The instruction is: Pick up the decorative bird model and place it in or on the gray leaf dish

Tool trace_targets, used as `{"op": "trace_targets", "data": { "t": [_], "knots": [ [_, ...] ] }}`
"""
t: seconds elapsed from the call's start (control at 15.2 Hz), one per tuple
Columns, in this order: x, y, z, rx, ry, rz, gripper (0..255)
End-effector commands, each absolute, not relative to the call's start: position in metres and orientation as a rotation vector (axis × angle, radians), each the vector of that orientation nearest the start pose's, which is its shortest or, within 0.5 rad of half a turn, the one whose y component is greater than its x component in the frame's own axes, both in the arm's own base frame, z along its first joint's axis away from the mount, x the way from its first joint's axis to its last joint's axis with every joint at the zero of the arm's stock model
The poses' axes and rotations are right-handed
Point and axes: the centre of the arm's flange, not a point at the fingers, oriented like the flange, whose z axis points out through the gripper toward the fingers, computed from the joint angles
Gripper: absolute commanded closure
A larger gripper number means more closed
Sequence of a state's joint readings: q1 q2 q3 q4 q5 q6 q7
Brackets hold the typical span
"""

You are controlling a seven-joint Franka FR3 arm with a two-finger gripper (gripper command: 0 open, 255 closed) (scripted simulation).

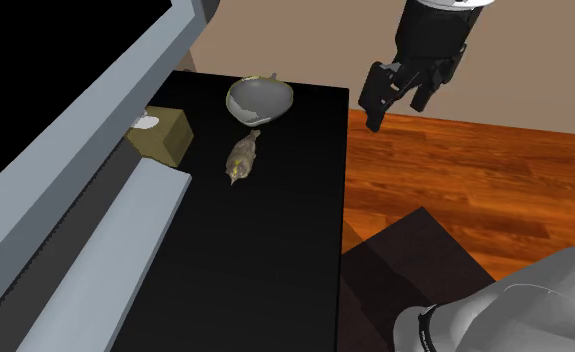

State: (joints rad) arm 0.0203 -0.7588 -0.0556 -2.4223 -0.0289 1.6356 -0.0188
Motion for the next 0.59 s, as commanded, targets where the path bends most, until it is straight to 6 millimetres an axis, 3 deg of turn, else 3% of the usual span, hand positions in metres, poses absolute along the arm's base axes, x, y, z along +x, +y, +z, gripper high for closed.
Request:
{"op": "trace_targets", "data": {
  "t": [0.0, 0.53],
  "knots": [
    [0.317, -0.018, 0.556, -3.131, -0.002, 0.045, 0],
    [0.373, 0.054, 0.515, -3.067, 0.281, 0.056, 0]
  ]
}}
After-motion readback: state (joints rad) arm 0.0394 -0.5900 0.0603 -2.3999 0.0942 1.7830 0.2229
